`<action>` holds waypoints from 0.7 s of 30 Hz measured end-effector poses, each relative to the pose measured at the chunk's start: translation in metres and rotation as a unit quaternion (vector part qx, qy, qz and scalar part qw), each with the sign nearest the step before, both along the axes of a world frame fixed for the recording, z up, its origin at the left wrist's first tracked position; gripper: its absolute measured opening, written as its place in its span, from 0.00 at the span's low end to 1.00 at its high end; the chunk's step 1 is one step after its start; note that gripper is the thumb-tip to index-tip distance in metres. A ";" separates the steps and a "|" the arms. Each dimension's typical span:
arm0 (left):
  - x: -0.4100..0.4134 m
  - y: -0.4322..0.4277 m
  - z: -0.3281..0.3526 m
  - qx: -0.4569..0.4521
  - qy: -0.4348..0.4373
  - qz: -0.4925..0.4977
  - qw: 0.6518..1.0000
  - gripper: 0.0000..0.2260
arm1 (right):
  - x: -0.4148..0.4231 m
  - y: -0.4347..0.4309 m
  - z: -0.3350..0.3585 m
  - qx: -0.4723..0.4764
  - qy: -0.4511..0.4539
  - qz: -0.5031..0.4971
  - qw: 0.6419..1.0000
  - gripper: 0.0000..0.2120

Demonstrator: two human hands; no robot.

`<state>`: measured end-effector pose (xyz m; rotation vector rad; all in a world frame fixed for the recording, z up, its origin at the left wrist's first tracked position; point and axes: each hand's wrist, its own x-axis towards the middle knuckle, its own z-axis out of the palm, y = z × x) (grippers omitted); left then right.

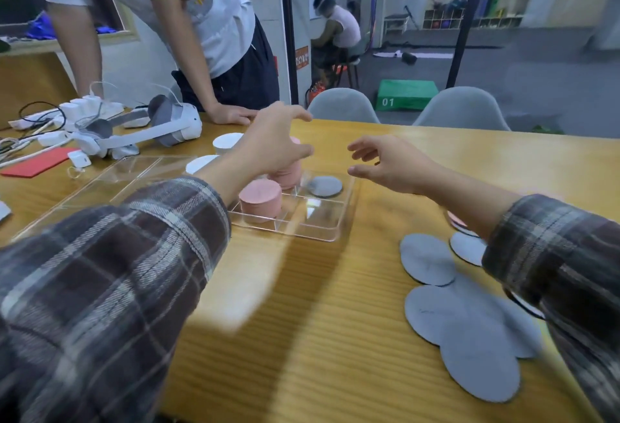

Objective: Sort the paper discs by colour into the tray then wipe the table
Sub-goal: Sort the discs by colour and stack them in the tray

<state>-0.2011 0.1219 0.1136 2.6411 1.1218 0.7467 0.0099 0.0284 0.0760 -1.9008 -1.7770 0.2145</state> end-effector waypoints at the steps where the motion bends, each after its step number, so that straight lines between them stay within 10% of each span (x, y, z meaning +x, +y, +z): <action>1: 0.008 -0.009 -0.002 0.002 -0.004 -0.018 1.000 0.22 | 0.007 -0.013 -0.001 0.003 -0.008 -0.009 1.000 0.22; 21: 0.169 -0.133 -0.101 -0.080 0.062 -0.273 0.957 0.20 | 0.117 -0.201 -0.071 0.019 -0.061 -0.129 0.990 0.17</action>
